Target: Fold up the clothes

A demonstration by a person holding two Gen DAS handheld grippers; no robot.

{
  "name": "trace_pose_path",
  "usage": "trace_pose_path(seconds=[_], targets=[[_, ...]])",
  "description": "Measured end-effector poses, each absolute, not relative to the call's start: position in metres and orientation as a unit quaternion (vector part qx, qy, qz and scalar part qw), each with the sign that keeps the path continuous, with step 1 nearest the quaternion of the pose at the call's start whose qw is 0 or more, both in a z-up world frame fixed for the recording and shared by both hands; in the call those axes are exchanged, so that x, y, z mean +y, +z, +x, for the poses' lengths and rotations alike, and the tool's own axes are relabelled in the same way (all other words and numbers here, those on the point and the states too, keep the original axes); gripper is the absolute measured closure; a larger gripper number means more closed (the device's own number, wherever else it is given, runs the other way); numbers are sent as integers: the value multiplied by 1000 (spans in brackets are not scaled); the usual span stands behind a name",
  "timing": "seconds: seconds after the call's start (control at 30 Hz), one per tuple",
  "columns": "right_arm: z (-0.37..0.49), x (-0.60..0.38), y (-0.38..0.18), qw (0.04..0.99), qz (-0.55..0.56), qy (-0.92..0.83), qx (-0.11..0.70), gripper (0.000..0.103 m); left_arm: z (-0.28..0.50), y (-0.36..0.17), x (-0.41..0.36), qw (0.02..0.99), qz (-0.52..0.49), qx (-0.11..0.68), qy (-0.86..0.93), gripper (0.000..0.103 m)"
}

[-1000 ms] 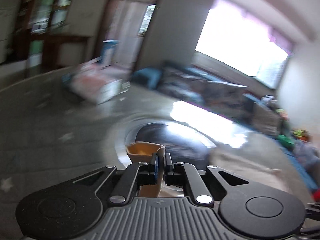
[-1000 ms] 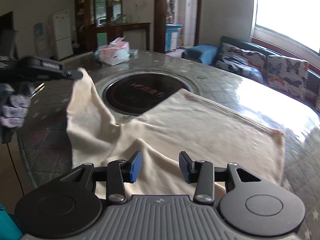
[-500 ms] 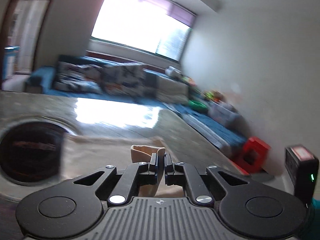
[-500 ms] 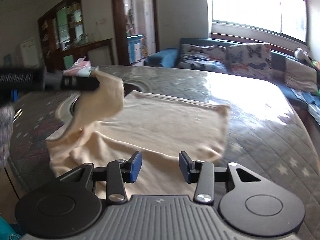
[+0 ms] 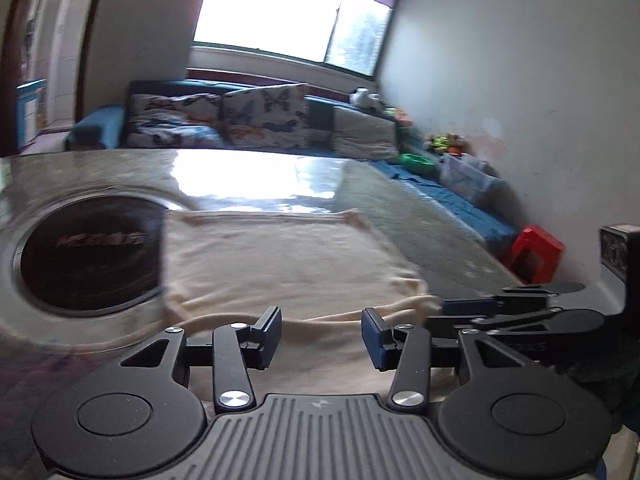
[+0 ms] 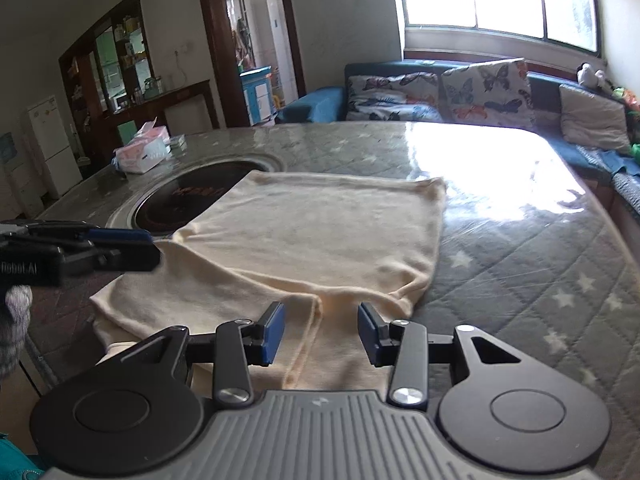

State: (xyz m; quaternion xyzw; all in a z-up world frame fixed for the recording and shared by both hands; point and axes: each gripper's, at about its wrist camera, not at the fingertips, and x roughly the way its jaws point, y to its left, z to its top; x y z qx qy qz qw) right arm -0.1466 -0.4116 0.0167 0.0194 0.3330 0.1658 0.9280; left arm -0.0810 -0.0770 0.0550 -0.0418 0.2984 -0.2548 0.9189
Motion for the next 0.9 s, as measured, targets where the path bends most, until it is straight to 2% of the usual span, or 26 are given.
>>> trace_pose_path(seconds=[0.27, 0.33, 0.4, 0.43, 0.57, 0.63, 0.73, 0.9], targets=[[-134, -392, 0, 917, 11, 176, 359, 66, -76, 36, -31, 921, -61, 334, -192, 56], [-135, -390, 1, 916, 9, 177, 359, 83, -77, 32, -28, 918, -64, 340, -192, 56], [-135, -390, 3, 916, 9, 178, 360, 94, -79, 30, -29, 915, -66, 346, -195, 56], [-135, -389, 5, 916, 9, 178, 360, 95, -79, 28, -30, 914, -68, 349, -197, 56], [-142, -385, 20, 924, -4, 178, 339, 97, -80, 23, -28, 906, -73, 366, -201, 58], [-147, -384, 31, 929, -11, 175, 325, 97, -82, 22, -26, 901, -78, 372, -208, 66], [-155, -384, 46, 937, -20, 167, 305, 97, -87, 22, -24, 896, -67, 379, -220, 67], [-146, -391, 27, 928, -19, 139, 345, 95, -90, 30, -21, 899, -45, 375, -223, 67]])
